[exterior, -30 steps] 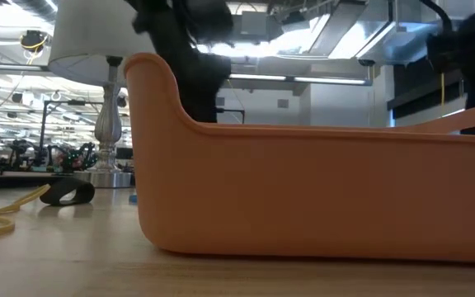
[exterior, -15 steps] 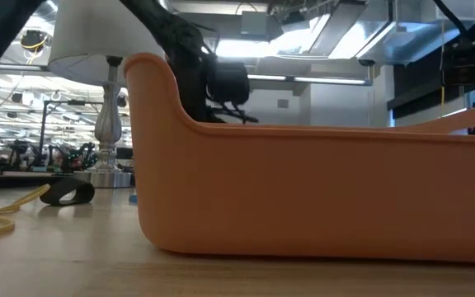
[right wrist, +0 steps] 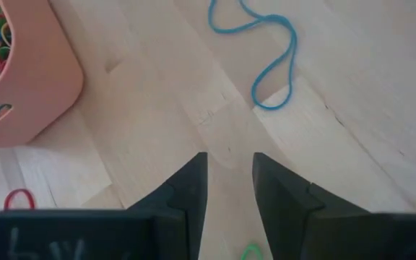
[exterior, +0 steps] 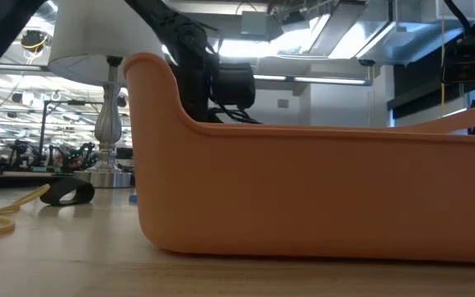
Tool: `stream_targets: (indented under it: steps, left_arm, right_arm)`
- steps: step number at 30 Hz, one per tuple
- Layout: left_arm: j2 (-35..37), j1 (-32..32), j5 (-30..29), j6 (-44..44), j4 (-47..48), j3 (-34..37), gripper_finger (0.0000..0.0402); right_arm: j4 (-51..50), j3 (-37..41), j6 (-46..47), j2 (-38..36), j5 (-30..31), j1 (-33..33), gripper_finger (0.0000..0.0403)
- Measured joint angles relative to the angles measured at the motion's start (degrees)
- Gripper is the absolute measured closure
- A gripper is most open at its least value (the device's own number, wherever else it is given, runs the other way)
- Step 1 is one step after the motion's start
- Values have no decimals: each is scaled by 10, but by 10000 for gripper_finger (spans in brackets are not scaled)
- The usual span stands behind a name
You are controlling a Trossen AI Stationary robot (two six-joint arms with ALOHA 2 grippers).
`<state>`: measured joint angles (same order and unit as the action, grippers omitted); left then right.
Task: Pick and place rubber bands into bin
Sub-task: Put the green rubber band into the orange bin
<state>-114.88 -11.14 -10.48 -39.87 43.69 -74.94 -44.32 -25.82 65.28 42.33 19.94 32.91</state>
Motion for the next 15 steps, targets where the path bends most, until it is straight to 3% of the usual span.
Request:
stream_targets:
  steps: [8,15]
  left_arm:
    - [127,36,6,20,41,2,399]
    - [194,119,-2,164,62,-64,399]
  right_arm:
    - [0,0,-13,0,1,0,289]
    - [-1,0,-13,0,27,0,289]
